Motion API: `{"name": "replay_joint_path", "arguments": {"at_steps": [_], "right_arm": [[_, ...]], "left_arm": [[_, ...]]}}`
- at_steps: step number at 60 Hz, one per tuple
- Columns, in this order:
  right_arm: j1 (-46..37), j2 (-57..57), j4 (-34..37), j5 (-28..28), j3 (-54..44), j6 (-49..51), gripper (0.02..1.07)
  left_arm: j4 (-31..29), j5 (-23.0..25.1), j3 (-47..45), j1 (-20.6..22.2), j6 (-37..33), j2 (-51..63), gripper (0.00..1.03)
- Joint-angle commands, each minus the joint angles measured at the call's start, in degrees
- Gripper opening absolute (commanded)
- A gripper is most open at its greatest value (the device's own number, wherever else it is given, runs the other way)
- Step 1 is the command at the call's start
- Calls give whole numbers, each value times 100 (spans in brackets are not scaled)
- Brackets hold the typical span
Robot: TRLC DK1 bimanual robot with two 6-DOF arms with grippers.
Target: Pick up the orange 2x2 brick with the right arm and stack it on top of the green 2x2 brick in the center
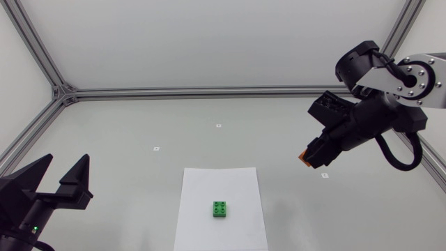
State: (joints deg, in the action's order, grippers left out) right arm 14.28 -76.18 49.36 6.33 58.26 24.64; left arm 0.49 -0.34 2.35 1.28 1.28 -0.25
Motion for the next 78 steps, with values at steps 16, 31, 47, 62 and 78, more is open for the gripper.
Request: {"name": "replay_joint_path", "arguments": {"at_steps": [16, 31, 47, 62, 78], "right_arm": [[1824, -169, -173, -352, -166, 919, 8], [2869, -687, -225, -352, 177, 1139, 7], [3414, -1909, 434, -141, 1258, 1069, 7], [3704, -2480, 451, -44, 1759, 1078, 7], [3731, -2990, 636, -97, 2023, 1113, 7]], "left_arm": [[-84, 34, -235, -22, -75, -45, 99], [-84, 34, -235, -22, -75, -45, 99], [-84, 25, -235, -22, -75, -45, 99], [-76, 25, -235, -22, -75, -45, 99], [-84, 25, -235, -22, -75, -45, 99]]}}
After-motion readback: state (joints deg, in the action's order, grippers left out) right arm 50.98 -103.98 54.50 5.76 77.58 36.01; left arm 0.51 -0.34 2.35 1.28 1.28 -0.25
